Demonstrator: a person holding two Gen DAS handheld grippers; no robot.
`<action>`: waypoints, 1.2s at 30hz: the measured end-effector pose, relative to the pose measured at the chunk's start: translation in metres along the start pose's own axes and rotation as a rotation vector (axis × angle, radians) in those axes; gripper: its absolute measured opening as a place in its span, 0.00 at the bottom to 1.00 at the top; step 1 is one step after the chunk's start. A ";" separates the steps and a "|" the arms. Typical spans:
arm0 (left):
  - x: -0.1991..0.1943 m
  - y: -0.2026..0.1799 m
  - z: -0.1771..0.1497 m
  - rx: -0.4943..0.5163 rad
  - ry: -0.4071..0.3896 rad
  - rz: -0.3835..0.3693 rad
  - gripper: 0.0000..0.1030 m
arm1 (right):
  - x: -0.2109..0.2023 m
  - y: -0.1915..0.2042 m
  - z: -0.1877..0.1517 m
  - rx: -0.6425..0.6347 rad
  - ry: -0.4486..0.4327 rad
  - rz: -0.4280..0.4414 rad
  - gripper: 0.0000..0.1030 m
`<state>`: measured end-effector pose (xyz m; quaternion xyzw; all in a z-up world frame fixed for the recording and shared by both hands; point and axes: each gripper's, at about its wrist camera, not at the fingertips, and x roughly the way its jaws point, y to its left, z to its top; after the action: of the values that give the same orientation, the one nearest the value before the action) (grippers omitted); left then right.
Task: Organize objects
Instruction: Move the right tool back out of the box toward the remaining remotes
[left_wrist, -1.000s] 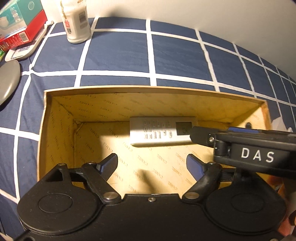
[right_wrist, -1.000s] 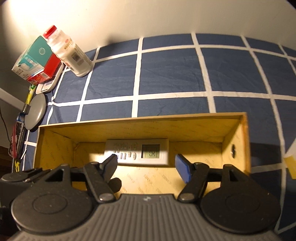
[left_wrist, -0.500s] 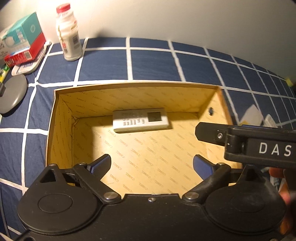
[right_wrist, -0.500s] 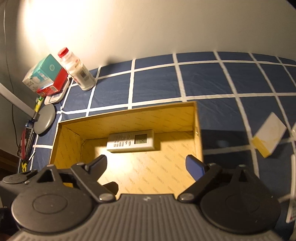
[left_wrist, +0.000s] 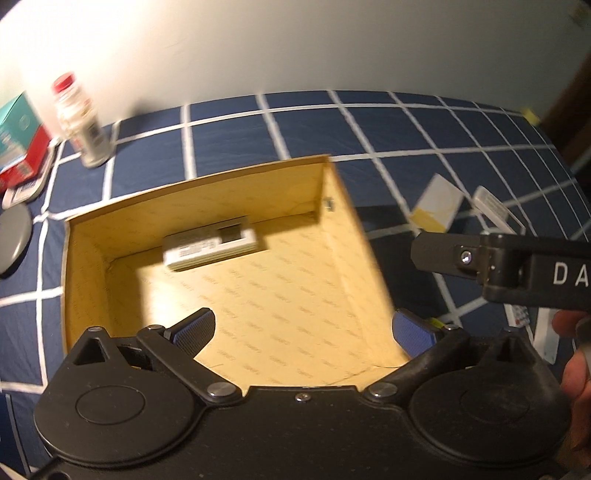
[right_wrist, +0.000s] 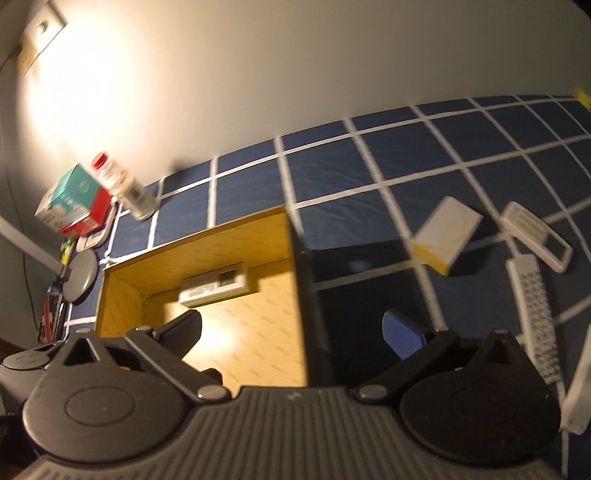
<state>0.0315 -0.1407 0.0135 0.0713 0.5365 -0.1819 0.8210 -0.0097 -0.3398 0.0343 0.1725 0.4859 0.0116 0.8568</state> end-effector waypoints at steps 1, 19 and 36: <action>0.001 -0.008 0.002 0.017 0.000 -0.003 1.00 | -0.004 -0.008 -0.001 0.011 -0.009 -0.008 1.00; 0.045 -0.146 0.048 0.286 0.017 -0.083 1.00 | -0.046 -0.161 0.014 0.326 -0.132 -0.180 1.00; 0.120 -0.245 0.107 0.486 0.095 -0.128 1.00 | -0.023 -0.274 0.036 0.592 -0.140 -0.268 1.00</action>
<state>0.0741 -0.4267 -0.0319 0.2410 0.5184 -0.3536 0.7404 -0.0325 -0.6121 -0.0141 0.3488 0.4267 -0.2545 0.7947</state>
